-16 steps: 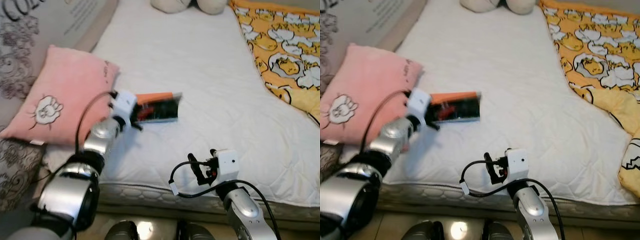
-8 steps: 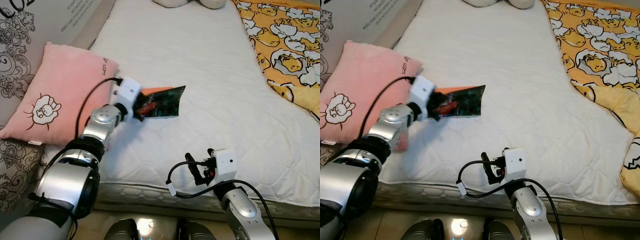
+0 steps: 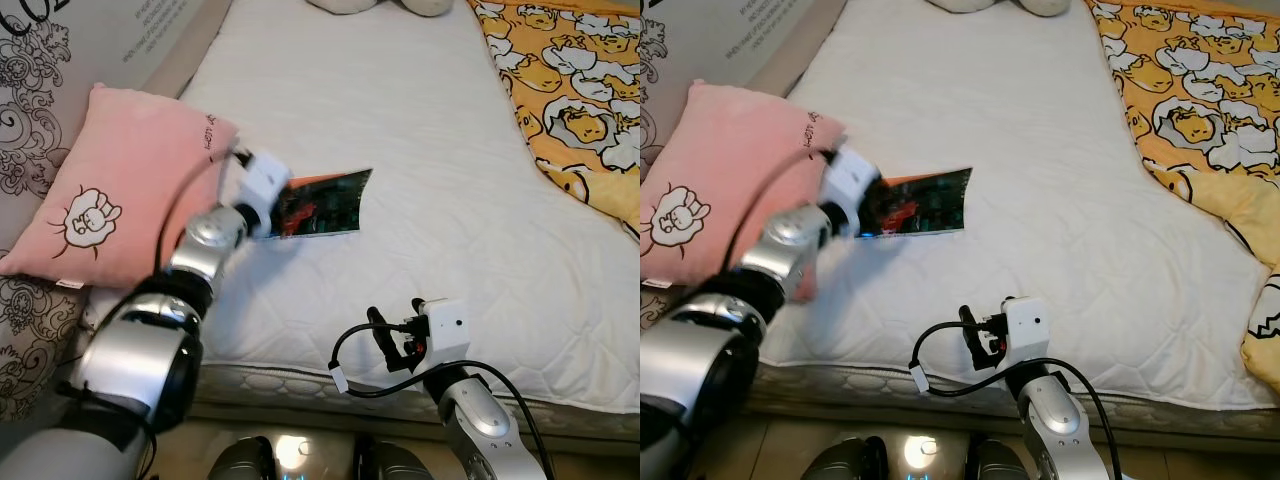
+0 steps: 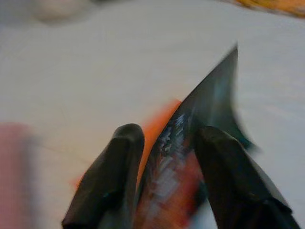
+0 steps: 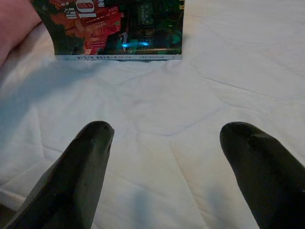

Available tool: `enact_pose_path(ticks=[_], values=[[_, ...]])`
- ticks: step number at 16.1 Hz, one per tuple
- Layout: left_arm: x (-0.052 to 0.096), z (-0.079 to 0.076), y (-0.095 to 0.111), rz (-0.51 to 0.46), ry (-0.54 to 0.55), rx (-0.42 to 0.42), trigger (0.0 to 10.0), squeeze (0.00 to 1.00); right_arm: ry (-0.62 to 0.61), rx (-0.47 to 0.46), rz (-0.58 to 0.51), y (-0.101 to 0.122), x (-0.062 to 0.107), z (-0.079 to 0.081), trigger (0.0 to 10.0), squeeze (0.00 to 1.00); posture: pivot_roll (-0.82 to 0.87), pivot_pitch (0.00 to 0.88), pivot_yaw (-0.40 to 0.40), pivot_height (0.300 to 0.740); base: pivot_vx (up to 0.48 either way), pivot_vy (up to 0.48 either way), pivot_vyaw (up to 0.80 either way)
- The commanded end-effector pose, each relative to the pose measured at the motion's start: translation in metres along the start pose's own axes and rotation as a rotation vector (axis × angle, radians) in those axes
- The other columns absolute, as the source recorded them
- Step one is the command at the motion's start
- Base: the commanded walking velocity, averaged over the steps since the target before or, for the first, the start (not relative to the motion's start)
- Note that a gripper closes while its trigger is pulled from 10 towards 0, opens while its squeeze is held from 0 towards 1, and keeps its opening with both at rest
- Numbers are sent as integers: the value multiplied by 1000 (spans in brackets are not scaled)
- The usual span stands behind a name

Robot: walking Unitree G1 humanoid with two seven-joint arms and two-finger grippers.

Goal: Clean up the room

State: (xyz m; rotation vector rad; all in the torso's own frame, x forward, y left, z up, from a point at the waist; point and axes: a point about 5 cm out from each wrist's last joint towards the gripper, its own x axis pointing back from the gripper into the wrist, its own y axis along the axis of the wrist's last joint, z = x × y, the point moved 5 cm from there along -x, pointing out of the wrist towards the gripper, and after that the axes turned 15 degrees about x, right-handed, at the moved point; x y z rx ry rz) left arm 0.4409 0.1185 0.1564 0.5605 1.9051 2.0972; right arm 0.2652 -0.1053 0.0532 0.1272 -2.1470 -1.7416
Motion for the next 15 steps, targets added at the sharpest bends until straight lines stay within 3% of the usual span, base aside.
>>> enact_pose_path(ticks=[1, 3, 4, 7, 8, 9, 11, 12, 13, 15], values=[[-1, 8, 20, -69, 49, -49, 10000, 1000, -5, 0, 10, -2, 3, 0, 10000, 0, -87, 166, -14, 740, 0, 0, 0], [-1, 19, 48, -147, 99, -138, 10000, 1000, -1, 3, 11, -3, 3, 0, 10000, 0, -86, 160, -17, 740, 0, 0, 0], [-1, 20, 56, -167, 105, -133, 10000, 1000, 2, 4, 11, -3, 2, 0, 10000, 0, -84, 154, -17, 740, 0, 0, 0], [-2, 15, 43, -136, 66, -9, 10000, 1000, -2, 5, 4, -2, -1, 0, 10000, 0, -76, 127, -6, 740, 0, 0, 0], [-1, 11, 33, -138, 55, 88, 10000, 0, -47, 12, -20, 3, -4, -7, 10000, 0, -74, 111, 1, 740, 0, 0, 0], [3, 7, 19, -156, 62, 216, 10000, 0, -112, 14, -52, 11, -9, -18, 10000, 0, -69, 73, 17, 740, 0, 0, 0], [26, 3, 4, -220, 99, 371, 10000, 0, -216, 42, -117, 28, -14, -39, 10000, 0, -60, 19, 31, 740, 0, 0, 0], [31, 2, 1, -224, 109, 393, 10000, 0, -234, 46, -127, 30, -15, -42, 10000, 0, -58, 13, 31, 740, 0, 0, 0], [59, -6, -14, -233, 152, 392, 10000, 0, -272, 65, -142, 34, -16, -51, 10000, 0, -49, 0, 31, 740, 0, 0, 0], [78, -14, -30, -220, 191, 348, 10000, 0, -279, 61, -137, 30, -16, -56, 10000, 0, -30, 0, 22, 740, 0, 0, 0]])
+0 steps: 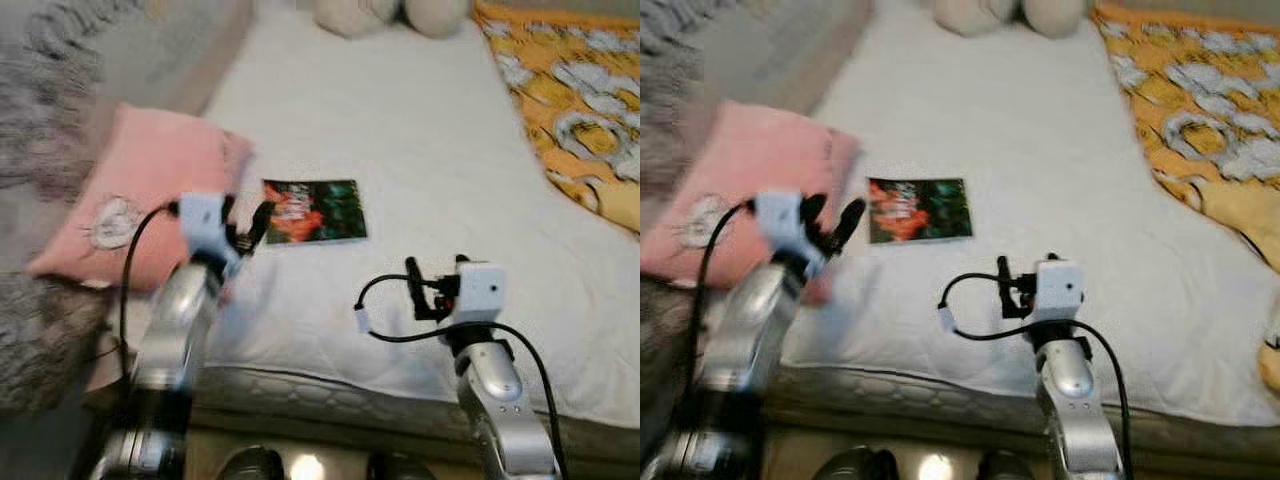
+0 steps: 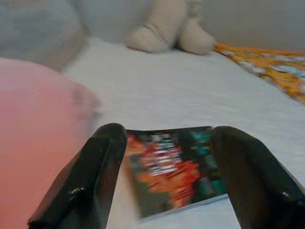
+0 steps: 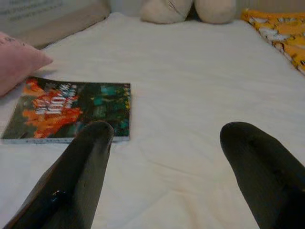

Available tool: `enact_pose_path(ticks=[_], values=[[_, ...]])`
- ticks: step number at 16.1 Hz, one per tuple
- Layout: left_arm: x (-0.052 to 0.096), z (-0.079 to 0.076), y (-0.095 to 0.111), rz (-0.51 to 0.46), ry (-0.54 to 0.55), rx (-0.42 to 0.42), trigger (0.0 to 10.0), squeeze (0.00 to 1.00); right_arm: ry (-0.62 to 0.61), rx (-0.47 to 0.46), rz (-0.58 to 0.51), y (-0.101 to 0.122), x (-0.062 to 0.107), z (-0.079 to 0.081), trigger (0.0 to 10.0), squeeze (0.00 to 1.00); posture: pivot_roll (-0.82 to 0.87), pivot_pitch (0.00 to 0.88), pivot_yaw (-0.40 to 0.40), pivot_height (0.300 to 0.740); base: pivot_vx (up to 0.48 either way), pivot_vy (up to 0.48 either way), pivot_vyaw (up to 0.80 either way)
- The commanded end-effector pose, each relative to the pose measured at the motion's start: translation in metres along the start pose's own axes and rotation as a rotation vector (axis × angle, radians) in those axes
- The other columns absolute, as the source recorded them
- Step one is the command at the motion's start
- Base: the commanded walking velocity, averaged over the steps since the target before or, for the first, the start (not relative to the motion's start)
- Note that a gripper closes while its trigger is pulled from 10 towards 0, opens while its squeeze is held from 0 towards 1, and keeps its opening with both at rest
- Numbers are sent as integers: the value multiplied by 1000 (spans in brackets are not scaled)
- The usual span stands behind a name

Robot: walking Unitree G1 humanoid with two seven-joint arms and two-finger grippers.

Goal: Clean up the room

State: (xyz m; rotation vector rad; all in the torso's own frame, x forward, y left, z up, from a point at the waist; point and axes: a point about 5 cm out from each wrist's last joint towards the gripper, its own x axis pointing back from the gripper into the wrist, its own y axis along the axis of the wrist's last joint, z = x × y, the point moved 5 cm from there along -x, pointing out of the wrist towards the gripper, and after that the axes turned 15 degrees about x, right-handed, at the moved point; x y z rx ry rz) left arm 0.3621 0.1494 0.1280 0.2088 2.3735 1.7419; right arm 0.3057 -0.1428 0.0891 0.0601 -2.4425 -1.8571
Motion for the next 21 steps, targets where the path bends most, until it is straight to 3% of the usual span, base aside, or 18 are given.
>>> enact_pose_path(ticks=[1, 4, 7, 9, 21], values=[[6, 0, -9, 26, 34, -38, 10000, 0, -10, -10, 10, -7, -1, -2, 10000, 0, -18, 0, 15, 740, 0, 0, 0], [0, -2, -2, 31, 75, -36, 10000, 0, -8, -40, 15, -9, -14, 1, 10000, 0, -6, 0, 2, 740, 0, -397, 0], [0, -16, -5, 45, 35, -49, 10000, 0, 21, -43, 1, -4, -26, 7, 10000, 0, -13, 0, 1, 740, 0, -465, 0], [4, -28, -12, 68, -17, -50, 10000, 0, 17, -36, 7, -7, -28, 6, 10000, 0, -23, 0, 7, 740, 0, -463, 0], [-13, -54, -16, 104, -123, -25, 10000, 0, -21, -18, -1, -10, -24, -2, 10000, 0, -76, 0, 34, 740, 0, -454, 0]])
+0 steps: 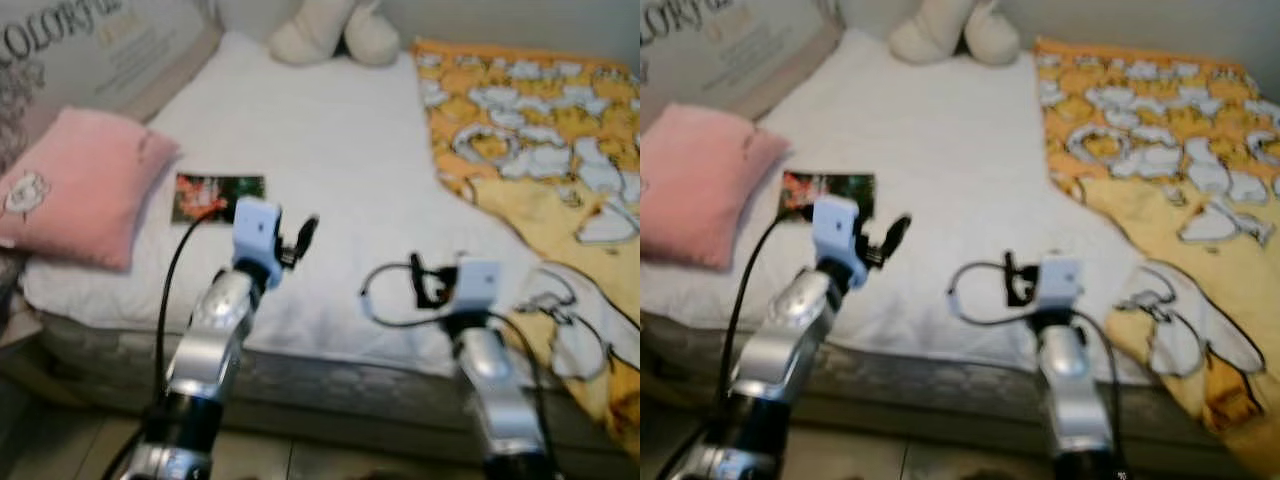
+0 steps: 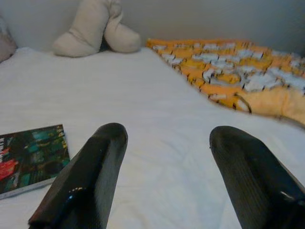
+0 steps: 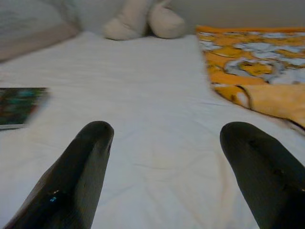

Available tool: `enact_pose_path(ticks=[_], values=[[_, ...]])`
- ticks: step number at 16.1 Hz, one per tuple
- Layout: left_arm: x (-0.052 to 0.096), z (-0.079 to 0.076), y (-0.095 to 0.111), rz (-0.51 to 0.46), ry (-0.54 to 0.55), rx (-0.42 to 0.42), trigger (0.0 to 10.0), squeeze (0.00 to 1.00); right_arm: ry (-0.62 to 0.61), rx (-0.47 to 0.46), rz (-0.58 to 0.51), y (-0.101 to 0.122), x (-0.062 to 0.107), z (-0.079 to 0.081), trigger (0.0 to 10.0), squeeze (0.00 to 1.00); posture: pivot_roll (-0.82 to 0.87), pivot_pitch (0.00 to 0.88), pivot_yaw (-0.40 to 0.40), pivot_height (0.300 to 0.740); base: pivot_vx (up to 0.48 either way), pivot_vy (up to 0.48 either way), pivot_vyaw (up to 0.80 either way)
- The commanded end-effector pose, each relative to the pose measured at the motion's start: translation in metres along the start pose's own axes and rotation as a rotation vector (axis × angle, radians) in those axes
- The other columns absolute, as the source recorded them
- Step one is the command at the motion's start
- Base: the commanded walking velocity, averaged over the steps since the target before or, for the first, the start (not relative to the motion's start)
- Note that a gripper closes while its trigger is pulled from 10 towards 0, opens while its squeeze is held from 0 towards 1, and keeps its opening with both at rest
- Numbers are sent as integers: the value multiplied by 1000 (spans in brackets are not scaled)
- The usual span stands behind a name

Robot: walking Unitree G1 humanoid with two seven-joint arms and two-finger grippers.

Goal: Clean up the room

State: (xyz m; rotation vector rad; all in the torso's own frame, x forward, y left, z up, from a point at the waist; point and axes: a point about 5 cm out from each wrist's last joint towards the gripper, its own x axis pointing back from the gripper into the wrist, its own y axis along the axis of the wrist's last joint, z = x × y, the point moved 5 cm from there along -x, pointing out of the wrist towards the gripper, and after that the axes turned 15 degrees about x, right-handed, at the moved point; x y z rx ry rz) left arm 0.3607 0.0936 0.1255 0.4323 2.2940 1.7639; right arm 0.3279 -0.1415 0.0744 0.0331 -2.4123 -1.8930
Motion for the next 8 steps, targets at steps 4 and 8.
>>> enact_pose_path(ticks=[4, 8], values=[[-4, -5, 5, -14, -36, 2, 10000, 0, -10, 16, -10, 2, -1, -5, 10000, 0, -75, 0, 33, 740, 266, -397, 0], [-2, -2, 1, 6, -41, -2, 10000, 0, 1, 14, -1, -3, 4, -5, 10000, 1000, -73, 0, 33, 740, 289, -380, 0]])
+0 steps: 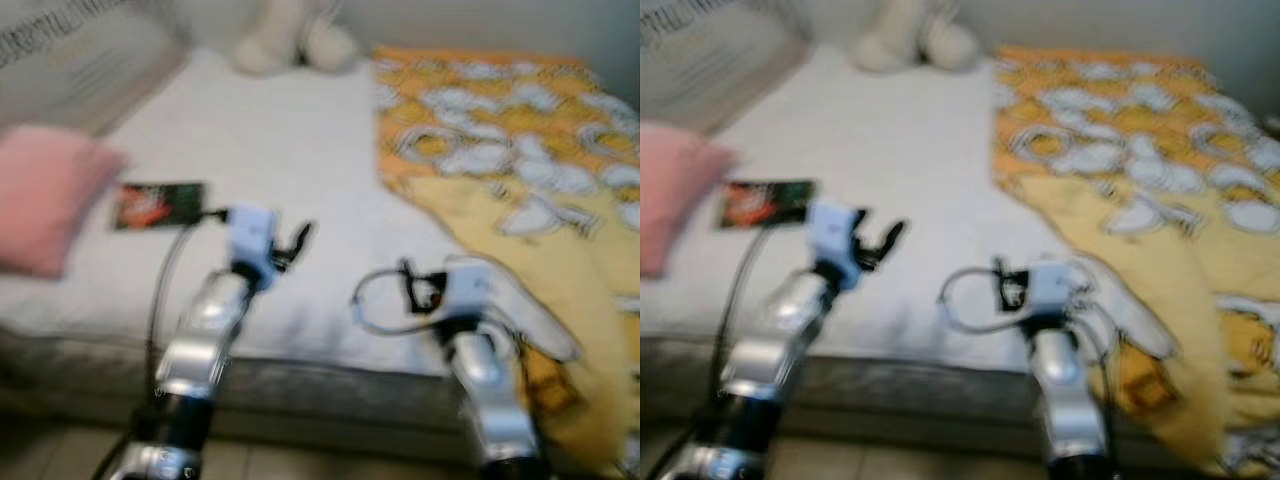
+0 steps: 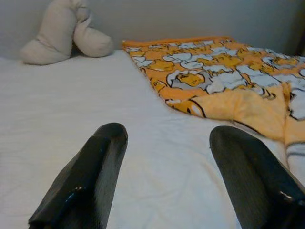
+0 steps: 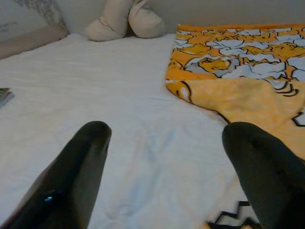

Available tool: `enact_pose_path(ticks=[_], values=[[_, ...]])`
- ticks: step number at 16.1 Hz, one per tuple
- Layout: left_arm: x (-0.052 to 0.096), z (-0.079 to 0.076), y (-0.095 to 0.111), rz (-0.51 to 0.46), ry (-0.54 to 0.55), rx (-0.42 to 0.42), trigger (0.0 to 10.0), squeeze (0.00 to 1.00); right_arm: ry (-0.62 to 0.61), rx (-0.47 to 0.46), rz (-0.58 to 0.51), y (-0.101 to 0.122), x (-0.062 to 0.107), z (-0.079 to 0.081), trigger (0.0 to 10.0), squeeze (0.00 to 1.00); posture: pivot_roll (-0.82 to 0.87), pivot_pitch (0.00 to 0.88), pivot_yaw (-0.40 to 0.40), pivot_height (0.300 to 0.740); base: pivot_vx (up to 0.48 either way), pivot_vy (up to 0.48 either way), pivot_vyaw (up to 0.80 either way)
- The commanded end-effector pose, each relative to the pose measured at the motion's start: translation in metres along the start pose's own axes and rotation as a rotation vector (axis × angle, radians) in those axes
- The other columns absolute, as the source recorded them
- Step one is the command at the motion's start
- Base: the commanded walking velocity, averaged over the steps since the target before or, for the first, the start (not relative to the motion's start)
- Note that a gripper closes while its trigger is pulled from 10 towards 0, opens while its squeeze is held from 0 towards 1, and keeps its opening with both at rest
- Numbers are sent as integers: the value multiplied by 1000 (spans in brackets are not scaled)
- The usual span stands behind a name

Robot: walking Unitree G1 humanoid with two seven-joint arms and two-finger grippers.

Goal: Clean up the room

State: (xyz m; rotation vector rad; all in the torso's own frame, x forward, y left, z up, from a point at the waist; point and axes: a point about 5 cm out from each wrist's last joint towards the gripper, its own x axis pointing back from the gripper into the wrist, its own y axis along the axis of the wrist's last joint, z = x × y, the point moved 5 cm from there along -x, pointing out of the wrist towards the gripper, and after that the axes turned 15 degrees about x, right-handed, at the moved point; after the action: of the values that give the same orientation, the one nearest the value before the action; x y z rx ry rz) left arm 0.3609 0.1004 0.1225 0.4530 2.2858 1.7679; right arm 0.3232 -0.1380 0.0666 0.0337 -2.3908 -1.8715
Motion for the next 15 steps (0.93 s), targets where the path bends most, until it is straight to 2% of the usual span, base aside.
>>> enact_pose_path(ticks=[1, 5, 12, 14, 15], values=[[-5, -7, 2, -4, -22, 1, 10000, 0, -18, 16, -26, 5, 1, -10, 10000, 1000, -74, 0, 33, 740, 0, 0, 0], [-2, 7, -5, 25, 26, -35, 10000, 0, -20, 12, -32, 5, 5, -8, 10000, 1000, -71, 0, 29, 740, 0, 0, 0], [3, 9, -14, 60, 21, -65, 10000, 0, -47, 41, -19, 1, 8, -15, 10000, 1000, -69, 0, 34, 740, 0, 0, 0], [6, 13, -17, 72, 25, -56, 10000, 0, -84, 23, 38, -10, 9, -23, 10000, 1000, -70, 0, 35, 740, 0, 0, 0], [6, 13, -18, 80, 21, -46, 10000, 0, -85, 32, 41, -12, 10, -24, 10000, 800, -71, 0, 35, 740, 0, 0, 0]])
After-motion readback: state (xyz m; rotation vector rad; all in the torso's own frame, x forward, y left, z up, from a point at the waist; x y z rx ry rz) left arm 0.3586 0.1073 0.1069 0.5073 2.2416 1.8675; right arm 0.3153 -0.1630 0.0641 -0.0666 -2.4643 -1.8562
